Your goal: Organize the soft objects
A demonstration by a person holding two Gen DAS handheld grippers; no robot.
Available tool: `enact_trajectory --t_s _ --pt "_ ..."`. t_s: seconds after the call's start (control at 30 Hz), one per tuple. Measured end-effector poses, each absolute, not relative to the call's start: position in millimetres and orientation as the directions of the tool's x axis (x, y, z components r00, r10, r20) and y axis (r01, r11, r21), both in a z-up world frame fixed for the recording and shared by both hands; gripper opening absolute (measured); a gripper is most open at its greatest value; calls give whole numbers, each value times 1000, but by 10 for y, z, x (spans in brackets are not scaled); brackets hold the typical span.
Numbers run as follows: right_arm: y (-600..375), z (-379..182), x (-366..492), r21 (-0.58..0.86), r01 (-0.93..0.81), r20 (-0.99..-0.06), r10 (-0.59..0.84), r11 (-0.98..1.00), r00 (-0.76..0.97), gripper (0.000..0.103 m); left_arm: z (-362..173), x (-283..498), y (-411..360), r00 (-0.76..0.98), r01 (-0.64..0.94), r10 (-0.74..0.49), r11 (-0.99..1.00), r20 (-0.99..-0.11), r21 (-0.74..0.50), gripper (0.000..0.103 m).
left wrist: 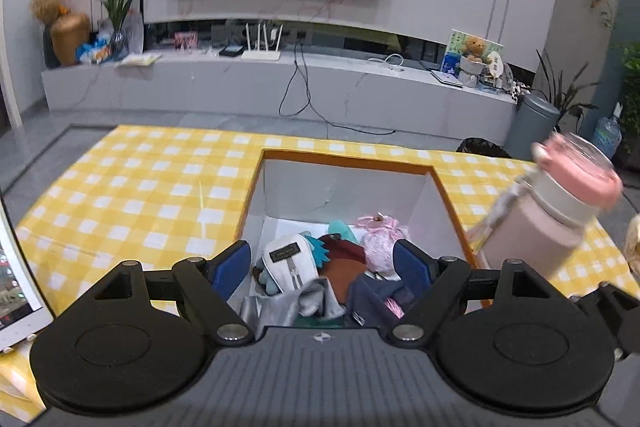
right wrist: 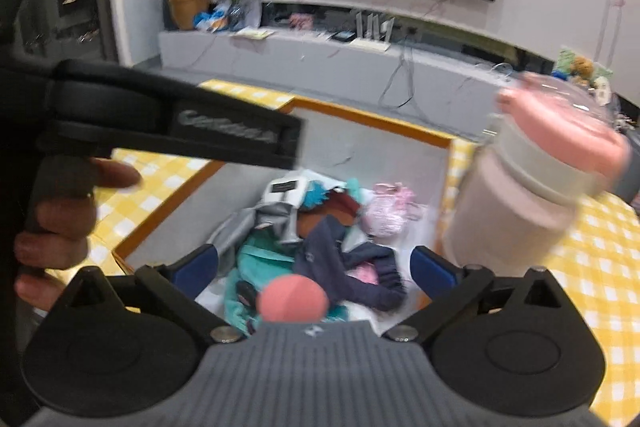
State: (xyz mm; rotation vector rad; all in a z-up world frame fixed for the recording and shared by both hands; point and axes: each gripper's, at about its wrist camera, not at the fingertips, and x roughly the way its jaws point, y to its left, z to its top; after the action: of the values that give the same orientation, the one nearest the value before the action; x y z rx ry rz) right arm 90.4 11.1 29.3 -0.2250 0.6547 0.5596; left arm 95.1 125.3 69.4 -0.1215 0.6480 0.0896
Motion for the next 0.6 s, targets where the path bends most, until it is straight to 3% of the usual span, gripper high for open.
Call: enact_trajectory --t_s 0.6 --pt "-1164 83 294 42 -362 -514 331 931 791 100 370 121 307 850 -4 -12 1000 -527 -29 95"
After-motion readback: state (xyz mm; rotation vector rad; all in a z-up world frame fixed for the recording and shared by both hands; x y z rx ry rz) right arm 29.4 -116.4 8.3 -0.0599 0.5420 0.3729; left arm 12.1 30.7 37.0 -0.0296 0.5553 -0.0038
